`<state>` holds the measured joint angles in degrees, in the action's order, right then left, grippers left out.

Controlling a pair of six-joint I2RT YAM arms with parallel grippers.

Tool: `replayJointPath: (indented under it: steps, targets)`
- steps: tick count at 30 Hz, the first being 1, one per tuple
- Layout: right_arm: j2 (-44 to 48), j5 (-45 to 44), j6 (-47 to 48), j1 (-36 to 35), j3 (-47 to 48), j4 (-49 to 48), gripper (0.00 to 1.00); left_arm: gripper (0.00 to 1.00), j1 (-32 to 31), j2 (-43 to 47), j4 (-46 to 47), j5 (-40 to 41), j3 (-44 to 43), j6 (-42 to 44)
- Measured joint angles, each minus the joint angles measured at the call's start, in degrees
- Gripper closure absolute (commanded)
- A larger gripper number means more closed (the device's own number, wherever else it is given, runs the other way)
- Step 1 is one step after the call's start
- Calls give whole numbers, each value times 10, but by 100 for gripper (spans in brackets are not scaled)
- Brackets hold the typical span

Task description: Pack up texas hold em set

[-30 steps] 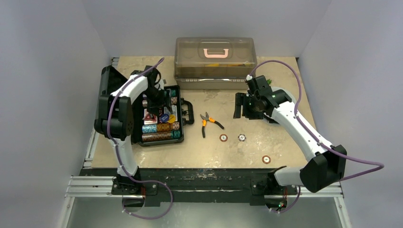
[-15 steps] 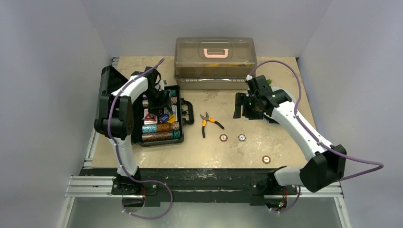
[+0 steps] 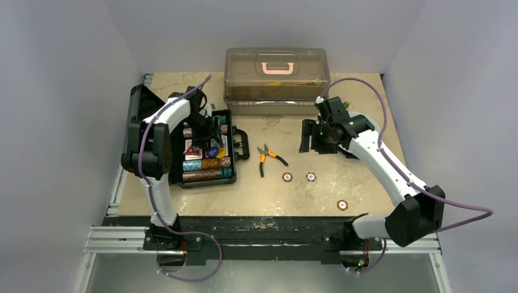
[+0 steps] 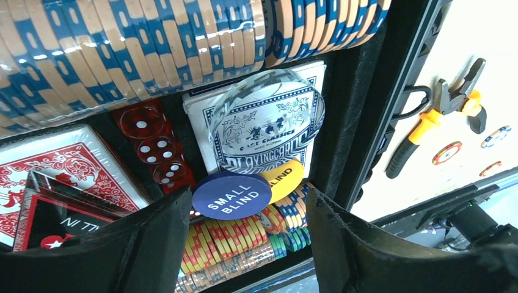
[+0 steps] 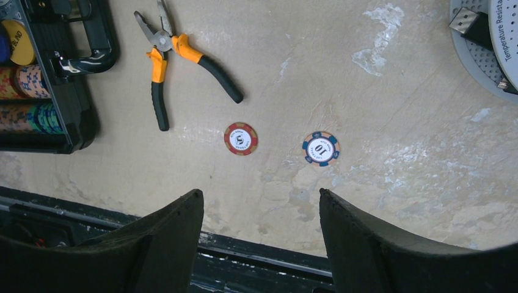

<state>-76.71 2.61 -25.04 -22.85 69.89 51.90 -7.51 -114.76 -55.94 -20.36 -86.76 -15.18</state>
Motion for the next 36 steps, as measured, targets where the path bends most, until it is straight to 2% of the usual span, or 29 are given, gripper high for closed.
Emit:
replayJointPath:
  steps: [29,36]
  targets:
    - [-10,2,0,0,0,-2,34,34,-30,0,-7,-8,-8,-5]
    - [-10,2,1,0,0,-3,34,33,-55,0,-5,-20,-17,-8]
